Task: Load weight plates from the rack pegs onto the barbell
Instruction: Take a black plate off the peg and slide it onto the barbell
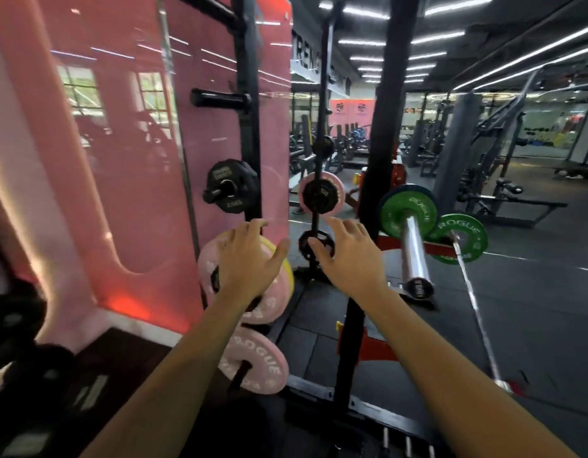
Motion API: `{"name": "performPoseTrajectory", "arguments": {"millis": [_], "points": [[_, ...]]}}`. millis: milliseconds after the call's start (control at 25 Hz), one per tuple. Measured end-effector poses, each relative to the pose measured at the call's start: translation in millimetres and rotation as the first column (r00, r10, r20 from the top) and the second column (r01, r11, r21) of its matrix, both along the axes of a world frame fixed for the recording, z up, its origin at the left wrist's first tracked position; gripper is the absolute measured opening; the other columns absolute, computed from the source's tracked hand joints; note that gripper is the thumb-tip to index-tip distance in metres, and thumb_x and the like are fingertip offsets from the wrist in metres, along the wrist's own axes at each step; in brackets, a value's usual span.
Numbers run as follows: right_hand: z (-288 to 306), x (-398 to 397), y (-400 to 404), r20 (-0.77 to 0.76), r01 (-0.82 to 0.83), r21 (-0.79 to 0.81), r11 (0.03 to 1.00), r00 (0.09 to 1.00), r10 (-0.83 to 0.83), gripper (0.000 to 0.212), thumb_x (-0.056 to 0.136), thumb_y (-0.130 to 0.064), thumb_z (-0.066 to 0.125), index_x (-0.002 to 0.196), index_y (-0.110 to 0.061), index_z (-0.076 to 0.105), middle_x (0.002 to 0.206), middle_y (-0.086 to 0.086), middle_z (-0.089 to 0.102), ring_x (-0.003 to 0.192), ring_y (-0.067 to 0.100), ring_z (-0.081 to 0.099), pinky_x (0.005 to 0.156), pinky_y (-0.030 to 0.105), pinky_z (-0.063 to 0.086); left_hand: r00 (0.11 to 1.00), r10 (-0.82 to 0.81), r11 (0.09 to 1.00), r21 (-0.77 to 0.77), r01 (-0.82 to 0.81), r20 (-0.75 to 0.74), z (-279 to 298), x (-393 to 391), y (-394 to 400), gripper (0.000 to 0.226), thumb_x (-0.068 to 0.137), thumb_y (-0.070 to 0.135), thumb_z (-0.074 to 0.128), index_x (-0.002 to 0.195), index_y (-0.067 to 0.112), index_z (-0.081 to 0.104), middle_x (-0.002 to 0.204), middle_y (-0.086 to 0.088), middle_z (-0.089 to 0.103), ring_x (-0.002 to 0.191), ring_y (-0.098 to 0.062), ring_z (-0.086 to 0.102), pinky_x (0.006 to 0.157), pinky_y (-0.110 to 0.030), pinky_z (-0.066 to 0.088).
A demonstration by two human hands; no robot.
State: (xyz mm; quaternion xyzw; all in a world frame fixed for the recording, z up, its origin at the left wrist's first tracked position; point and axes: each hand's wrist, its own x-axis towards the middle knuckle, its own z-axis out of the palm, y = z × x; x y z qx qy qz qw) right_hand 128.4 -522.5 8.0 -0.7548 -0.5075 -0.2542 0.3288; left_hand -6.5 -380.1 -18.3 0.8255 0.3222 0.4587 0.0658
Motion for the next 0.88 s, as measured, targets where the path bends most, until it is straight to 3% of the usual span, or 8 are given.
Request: {"name": "performPoseTrajectory", "arguments": {"millis": [360,480,680,880], "points": [[-8,-221,196,-0.004,-0.322,-0.079,0.944,0.947,0.322,0.053,0.093,-0.047,0.052,0.132,-0.011,0.051,0.123,0.013,0.058,0.115,0.035,0.051,0.086,0.042,0.045,0.914,0.406,0.914,-0.009,-0.406,-0.003,-11,-282,137,0.05,0.087,0.06,0.054,0.121,0.023,0.057,0.115,-0.002,0.061,0.109,-0.028,0.053,0.088,-0.044,0.038],[-14,-278,248,-0.013,-0.375,-0.087,0.923,0.927,0.375,0.053,0.093,-0.047,0.053,0.132,-0.011,0.051,0.118,0.014,0.06,0.111,0.035,0.054,0.083,0.043,0.048,0.885,0.466,0.883,-0.061,-0.466,-0.013,-17,-343,169,0.05,0.089,0.057,0.056,0.126,0.023,0.055,0.12,-0.002,0.058,0.114,-0.025,0.051,0.092,-0.041,0.034],[-25,-298,292,-0.036,-0.351,-0.116,0.929,0.936,0.349,0.052,0.094,-0.048,0.051,0.132,-0.013,0.05,0.119,0.012,0.06,0.111,0.034,0.054,0.083,0.043,0.05,0.896,0.439,0.891,-0.094,-0.444,-0.064,-31,-358,210,0.053,0.091,0.061,0.05,0.13,0.023,0.051,0.125,-0.002,0.055,0.118,-0.025,0.048,0.095,-0.041,0.033],[-30,-263,323,-0.009,-0.286,-0.103,0.953,0.958,0.286,0.048,0.092,-0.044,0.055,0.127,-0.011,0.054,0.114,0.014,0.062,0.106,0.035,0.056,0.077,0.043,0.05,0.955,0.296,0.948,-0.117,-0.296,-0.019,-42,-309,255,0.052,0.091,0.061,0.049,0.127,0.024,0.051,0.122,-0.001,0.056,0.115,-0.023,0.05,0.094,-0.043,0.037]]}}
